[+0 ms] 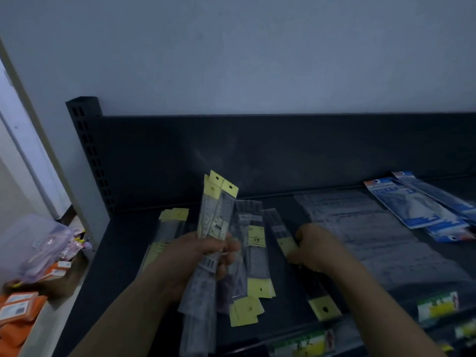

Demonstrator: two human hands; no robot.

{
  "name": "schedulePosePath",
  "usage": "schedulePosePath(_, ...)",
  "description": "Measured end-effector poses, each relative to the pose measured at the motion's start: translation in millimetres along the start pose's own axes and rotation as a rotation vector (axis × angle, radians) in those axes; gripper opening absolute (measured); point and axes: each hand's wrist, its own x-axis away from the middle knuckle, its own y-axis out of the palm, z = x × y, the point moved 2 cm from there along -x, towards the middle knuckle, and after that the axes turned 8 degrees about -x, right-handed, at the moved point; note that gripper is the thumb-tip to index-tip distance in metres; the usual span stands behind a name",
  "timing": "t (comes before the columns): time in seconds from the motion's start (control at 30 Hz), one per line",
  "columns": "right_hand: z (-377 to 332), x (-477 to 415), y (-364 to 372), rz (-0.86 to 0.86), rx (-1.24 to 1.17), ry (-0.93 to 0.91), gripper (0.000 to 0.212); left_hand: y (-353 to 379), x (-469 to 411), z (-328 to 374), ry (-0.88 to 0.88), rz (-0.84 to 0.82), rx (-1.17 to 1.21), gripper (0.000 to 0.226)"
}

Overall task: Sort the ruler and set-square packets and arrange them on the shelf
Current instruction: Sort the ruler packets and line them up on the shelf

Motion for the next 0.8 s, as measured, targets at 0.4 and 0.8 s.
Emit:
schedulePosePath(0.4,11.1,-1.2,-10.0,-0.096,-0.185,0.068,0.038,0.6,1.6,0.5,0.009,0.0,-0.014,0.023)
schedulePosePath(0.8,-26.0,28.5,13.1,-0.189,-1.419,-0.239,0.004,1.1,0.8,-1.9,0.009,-0.08,0.079,0.027)
